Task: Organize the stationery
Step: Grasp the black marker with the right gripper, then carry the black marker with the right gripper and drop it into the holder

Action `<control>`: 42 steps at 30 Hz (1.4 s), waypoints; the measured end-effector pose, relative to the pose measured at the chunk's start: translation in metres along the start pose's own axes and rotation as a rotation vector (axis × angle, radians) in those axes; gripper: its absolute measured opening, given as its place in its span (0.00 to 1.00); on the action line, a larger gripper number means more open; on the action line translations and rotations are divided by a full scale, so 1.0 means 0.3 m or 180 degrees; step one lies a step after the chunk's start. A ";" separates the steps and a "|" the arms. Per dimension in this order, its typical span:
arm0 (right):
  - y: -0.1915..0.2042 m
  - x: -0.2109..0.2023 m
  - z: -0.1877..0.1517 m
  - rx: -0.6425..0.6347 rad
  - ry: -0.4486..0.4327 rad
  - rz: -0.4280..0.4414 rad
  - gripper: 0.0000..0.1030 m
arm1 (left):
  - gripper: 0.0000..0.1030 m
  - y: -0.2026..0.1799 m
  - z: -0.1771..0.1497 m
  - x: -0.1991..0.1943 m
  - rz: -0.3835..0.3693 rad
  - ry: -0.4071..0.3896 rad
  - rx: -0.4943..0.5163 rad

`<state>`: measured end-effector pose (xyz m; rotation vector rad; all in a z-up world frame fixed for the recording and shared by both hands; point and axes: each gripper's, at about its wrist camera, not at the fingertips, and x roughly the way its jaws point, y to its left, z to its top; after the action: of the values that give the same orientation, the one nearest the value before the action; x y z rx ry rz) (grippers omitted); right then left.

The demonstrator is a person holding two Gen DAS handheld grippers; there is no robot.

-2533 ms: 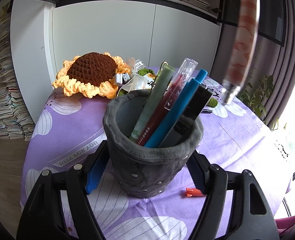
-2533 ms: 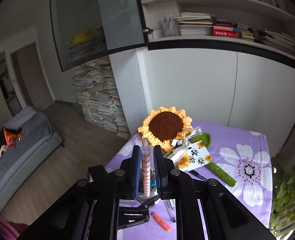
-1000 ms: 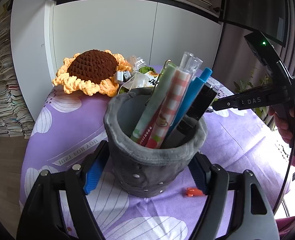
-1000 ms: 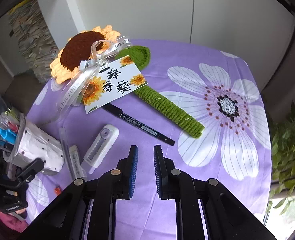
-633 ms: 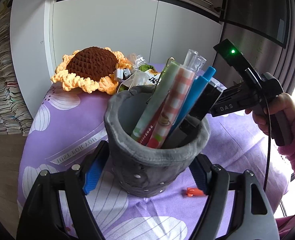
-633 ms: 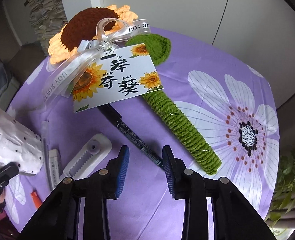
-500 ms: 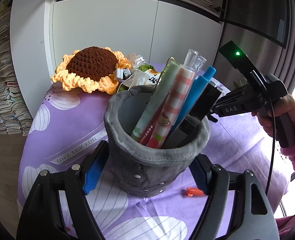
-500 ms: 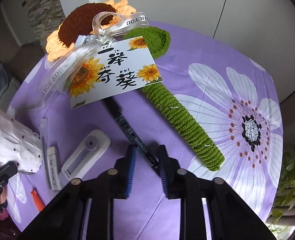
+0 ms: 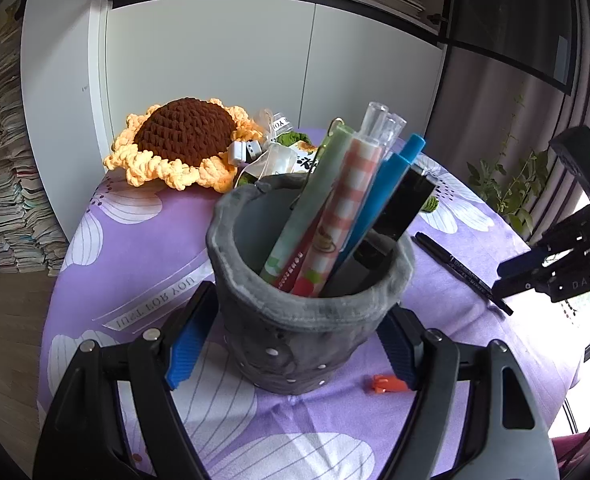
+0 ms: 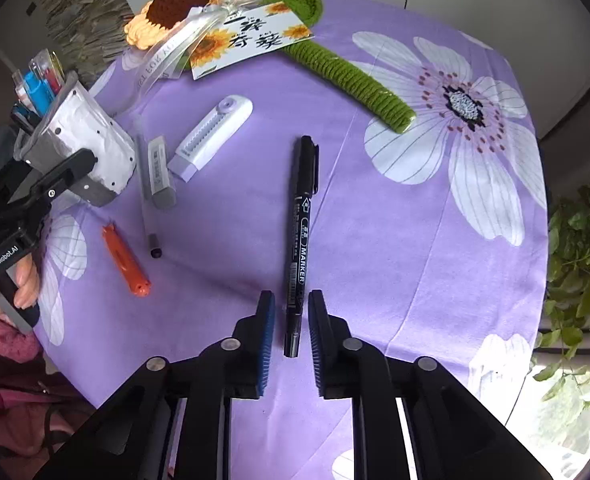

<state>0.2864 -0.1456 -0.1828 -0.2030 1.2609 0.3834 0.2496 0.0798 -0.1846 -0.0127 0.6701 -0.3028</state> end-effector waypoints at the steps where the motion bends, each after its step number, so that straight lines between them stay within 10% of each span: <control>1: -0.004 -0.012 0.008 0.0022 -0.0060 -0.0042 0.38 | 0.74 -0.001 0.000 -0.001 0.0002 -0.0002 0.0002; 12: 0.025 0.079 0.249 0.0128 -0.0166 -0.0208 0.49 | 0.75 -0.002 -0.001 0.001 -0.0030 0.0013 -0.0006; 17: 0.024 0.114 0.272 0.0161 -0.0059 -0.0250 0.23 | 0.75 -0.005 -0.003 0.001 -0.0043 0.0021 -0.0009; 25: 0.019 0.122 0.289 0.0212 -0.0051 -0.0216 0.15 | 0.75 -0.005 -0.002 0.000 -0.0040 0.0021 -0.0010; 42: 0.211 -0.442 0.127 -0.0122 -0.1414 0.0014 0.15 | 0.75 -0.005 -0.003 0.000 -0.0038 0.0017 -0.0006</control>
<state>0.2620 -0.0963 -0.0415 -0.1375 0.8173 0.4295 0.2487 0.0784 -0.1852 -0.0176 0.6759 -0.3137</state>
